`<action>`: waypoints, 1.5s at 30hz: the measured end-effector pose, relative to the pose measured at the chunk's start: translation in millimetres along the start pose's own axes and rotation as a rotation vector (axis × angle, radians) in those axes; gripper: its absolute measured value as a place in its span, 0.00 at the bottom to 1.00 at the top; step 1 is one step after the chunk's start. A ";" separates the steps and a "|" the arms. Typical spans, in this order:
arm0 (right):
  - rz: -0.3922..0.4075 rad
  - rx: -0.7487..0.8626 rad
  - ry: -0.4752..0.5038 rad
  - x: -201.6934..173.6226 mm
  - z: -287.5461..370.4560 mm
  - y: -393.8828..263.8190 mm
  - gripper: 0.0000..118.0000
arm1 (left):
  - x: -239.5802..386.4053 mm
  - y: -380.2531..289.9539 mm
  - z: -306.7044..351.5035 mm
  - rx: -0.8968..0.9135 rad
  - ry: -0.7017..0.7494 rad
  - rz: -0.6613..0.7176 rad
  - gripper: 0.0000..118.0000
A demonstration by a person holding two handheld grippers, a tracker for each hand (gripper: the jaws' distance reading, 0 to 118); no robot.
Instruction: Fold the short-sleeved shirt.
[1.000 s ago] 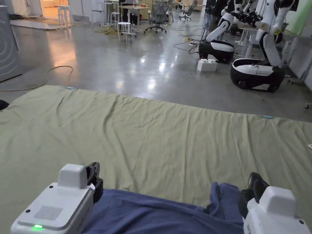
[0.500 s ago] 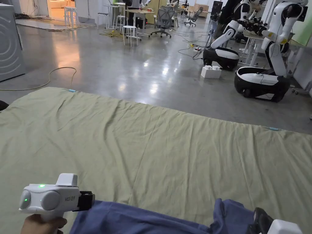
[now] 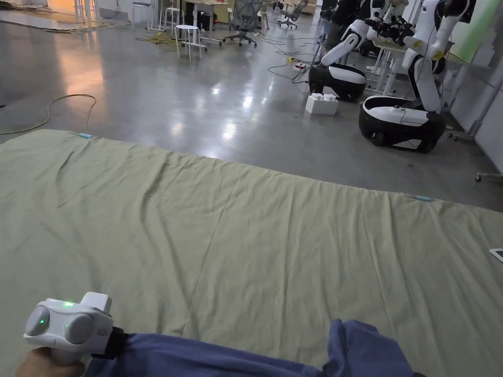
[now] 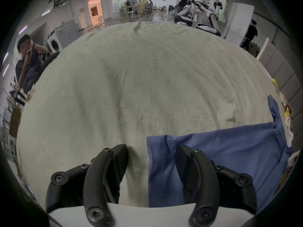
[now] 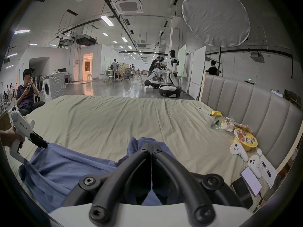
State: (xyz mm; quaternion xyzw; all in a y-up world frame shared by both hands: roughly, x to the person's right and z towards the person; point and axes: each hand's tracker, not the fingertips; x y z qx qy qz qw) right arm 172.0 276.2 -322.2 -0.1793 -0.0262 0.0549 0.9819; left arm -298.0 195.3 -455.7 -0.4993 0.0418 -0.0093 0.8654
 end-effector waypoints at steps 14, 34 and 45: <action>-0.044 -0.331 0.008 63.4 -80.1 5.4 0.38 | -5.5 8.8 41.3 0.115 -0.063 0.020 0.04; 0.017 -0.688 0.053 75.0 -228.3 -32.4 0.20 | 3.5 -3.3 70.1 0.172 -0.060 0.011 0.04; 0.043 -0.548 0.085 74.7 -180.5 -13.9 0.01 | -4.2 -15.3 84.1 0.201 -0.073 0.027 0.04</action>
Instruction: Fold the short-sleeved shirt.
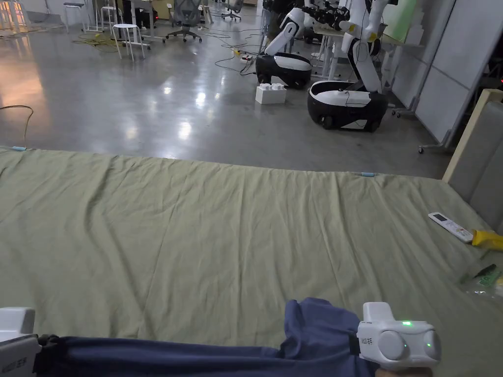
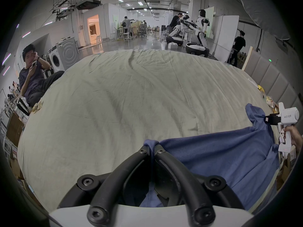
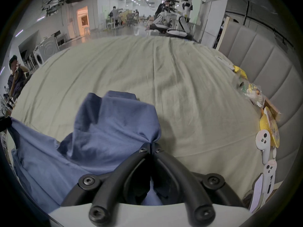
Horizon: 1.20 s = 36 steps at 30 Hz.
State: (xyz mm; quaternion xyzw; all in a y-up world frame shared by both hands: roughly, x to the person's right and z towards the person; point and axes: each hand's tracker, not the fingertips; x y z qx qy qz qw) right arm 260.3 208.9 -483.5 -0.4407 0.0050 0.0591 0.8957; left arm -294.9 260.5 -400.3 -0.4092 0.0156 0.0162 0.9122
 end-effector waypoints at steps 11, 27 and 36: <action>-0.046 0.164 0.062 17.8 125.7 -24.8 0.01 | -15.9 -23.0 68.1 0.126 -0.042 0.040 0.04; 0.038 0.046 -0.010 12.4 188.5 -167.6 0.01 | -36.5 -133.6 126.4 0.060 -0.097 0.022 0.04; 0.076 -0.052 -0.028 -4.3 146.0 -225.9 0.01 | -25.7 -182.8 88.8 -0.103 -0.049 -0.037 0.04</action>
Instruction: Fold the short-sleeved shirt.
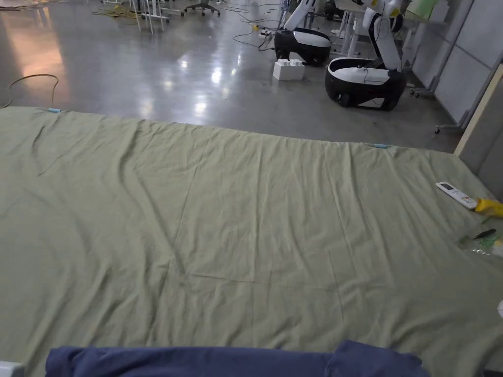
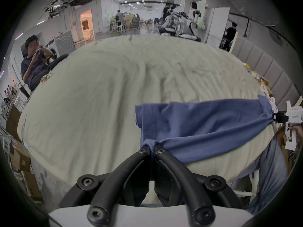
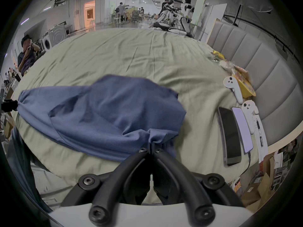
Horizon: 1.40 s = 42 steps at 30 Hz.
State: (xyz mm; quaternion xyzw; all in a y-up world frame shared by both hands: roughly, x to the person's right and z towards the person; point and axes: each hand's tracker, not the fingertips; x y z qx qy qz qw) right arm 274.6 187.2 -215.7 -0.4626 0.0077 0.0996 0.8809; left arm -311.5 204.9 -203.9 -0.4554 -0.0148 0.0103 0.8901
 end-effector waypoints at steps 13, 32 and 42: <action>-0.054 0.210 -0.121 -17.4 52.6 32.4 0.64 | 6.4 27.7 30.3 0.181 0.062 0.069 0.44; -0.143 0.904 -0.113 -92.8 111.3 174.6 0.12 | 105.1 147.4 81.1 0.827 0.149 0.017 0.14; -0.122 0.947 -0.090 -108.3 118.9 188.7 0.00 | 120.1 156.4 93.5 0.873 0.127 0.002 0.02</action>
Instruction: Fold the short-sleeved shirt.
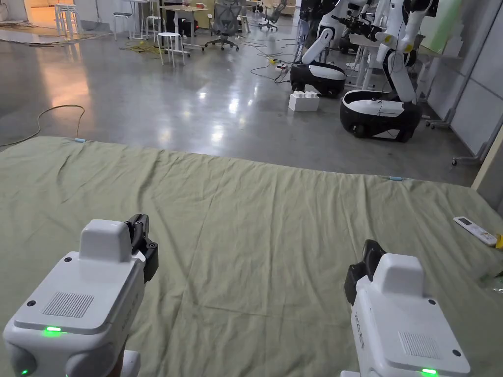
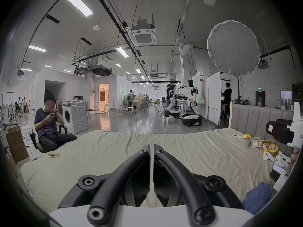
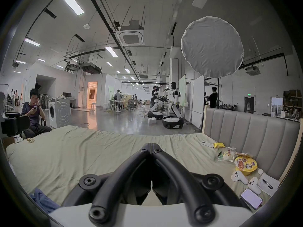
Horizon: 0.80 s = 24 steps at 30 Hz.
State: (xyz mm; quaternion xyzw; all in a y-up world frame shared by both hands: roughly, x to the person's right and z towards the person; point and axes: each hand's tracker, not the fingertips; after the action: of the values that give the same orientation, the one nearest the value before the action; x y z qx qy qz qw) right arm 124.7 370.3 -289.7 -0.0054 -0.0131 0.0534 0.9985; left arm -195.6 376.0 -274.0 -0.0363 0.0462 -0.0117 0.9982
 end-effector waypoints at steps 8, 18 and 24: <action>-0.003 -0.020 0.008 0.9 -2.3 -5.4 0.00 | -39.0 -11.2 -2.9 -0.141 -0.049 0.042 0.01; 0.000 -0.067 0.014 3.6 -10.7 -15.0 0.00 | -151.0 -90.1 -0.3 -0.531 -0.148 0.216 0.01; -0.005 -0.102 0.037 -8.7 -13.9 -24.0 0.00 | -182.6 -139.3 3.1 -0.770 -0.238 0.387 0.60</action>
State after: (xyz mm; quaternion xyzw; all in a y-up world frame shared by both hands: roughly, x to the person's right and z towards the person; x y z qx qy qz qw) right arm 119.0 345.4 -303.6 -0.0571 0.0027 0.0501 0.9971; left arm -379.9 242.2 -244.0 -0.3969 -0.0621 0.1976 0.8942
